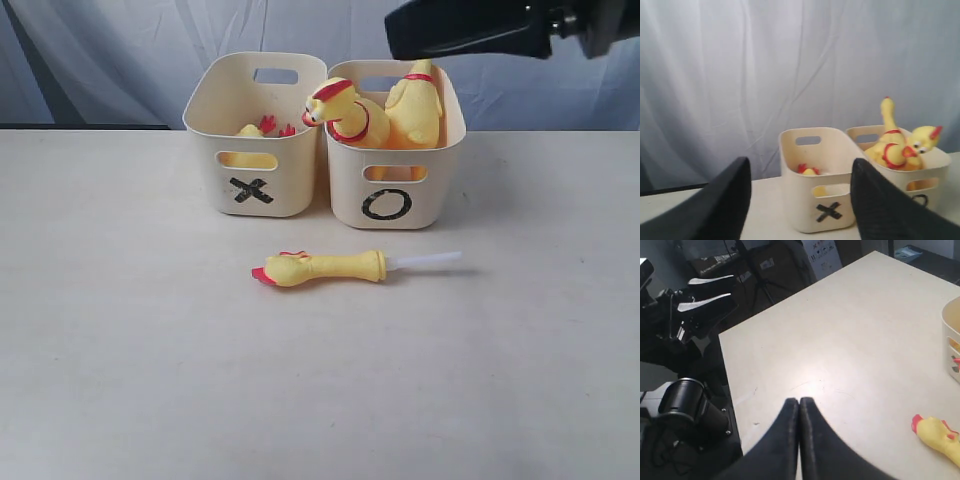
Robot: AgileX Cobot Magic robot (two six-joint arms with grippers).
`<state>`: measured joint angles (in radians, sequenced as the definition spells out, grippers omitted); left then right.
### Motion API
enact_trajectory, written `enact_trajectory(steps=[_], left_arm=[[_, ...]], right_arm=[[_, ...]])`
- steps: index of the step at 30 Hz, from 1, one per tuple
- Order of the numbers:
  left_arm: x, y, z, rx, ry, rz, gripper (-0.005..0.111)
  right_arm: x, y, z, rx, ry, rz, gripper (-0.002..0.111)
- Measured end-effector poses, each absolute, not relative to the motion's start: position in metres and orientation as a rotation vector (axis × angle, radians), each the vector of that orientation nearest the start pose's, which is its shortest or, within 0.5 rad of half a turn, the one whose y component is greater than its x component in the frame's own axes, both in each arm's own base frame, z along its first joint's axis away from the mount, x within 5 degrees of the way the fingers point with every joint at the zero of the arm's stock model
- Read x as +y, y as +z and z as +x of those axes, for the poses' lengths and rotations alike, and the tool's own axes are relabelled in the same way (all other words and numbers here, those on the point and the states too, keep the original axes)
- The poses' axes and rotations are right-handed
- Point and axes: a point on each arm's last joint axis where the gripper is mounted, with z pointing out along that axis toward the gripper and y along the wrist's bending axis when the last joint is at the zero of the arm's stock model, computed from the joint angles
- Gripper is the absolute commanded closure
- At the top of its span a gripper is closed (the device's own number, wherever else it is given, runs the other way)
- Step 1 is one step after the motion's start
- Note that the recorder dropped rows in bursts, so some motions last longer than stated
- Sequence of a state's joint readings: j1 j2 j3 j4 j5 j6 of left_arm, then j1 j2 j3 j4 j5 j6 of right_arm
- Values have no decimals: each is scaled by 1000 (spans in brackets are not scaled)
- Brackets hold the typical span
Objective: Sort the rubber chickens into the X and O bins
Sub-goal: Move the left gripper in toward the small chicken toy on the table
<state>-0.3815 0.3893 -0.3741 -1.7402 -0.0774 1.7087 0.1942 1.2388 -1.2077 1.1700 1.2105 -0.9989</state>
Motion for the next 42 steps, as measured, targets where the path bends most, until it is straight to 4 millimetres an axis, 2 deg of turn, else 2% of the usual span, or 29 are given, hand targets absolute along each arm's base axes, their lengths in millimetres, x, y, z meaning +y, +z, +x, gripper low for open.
enact_trajectory(steps=[4,9,20,23,27,33,35,38,42], left_arm=[[-41,314,83,1460,-379,338,75],[-55,310,86,1473,-467,454,76],[-84,276,130,1725,-510,657,76],[-93,274,149,1774,-486,735,76],[-101,277,168,1798,-460,782,76],[-112,274,195,1829,-403,891,76],[-120,266,214,1854,-359,995,76],[-129,253,232,1880,-335,1107,76],[-159,230,252,1869,-281,1304,76]], right_arm=[[114,419,184,1838,1034,-1014,109],[103,413,157,1842,905,-952,109],[79,368,94,1821,706,-828,109],[73,354,67,1775,688,-806,109],[68,340,46,1741,675,-803,109],[61,327,30,1717,551,-851,109],[58,323,24,1727,504,-895,109],[58,321,23,1742,503,-918,109],[58,321,23,1745,503,-923,109]])
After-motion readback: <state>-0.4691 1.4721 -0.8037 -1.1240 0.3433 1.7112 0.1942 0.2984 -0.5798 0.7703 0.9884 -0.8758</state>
